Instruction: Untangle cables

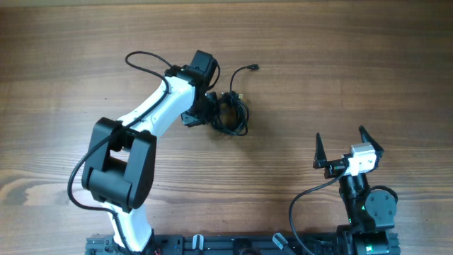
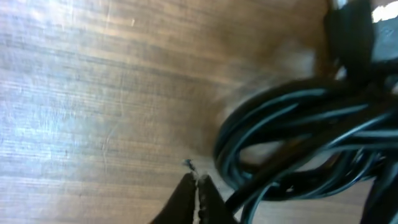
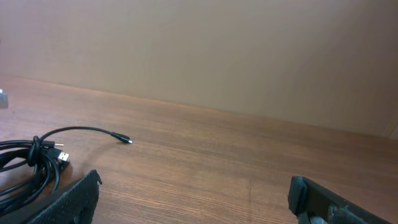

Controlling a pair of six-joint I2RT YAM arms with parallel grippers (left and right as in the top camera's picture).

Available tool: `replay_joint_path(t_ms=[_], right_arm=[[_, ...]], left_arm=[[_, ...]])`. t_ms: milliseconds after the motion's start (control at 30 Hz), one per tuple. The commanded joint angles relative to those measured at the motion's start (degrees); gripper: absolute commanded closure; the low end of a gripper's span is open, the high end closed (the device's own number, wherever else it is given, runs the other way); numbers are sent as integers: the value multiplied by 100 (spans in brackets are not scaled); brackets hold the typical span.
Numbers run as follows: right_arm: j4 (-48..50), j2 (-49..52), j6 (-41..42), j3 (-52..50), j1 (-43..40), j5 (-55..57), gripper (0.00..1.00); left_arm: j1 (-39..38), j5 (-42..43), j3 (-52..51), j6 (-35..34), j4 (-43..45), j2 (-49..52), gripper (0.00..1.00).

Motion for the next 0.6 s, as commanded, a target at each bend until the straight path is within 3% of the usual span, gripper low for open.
replay_joint_path(t_ms=[0, 300, 367, 433, 500, 567], right_arm=[[11, -39, -48, -4, 26, 15, 0], [11, -39, -48, -4, 26, 15, 0], [11, -39, -48, -4, 26, 15, 0], [11, -39, -48, -4, 26, 15, 0], [11, -39, -48, -4, 26, 15, 0], [11, -39, -50, -4, 26, 15, 0]], left_arm=[[-9, -216, -48, 46, -365, 85, 94], [107, -247, 505, 498, -1231, 59, 93], [188, -247, 778, 496, -1246, 52, 67], [249, -247, 949, 496, -1154, 52, 32], [310, -245, 1045, 476, -914, 52, 14], [339, -175, 1047, 479, -651, 52, 6]])
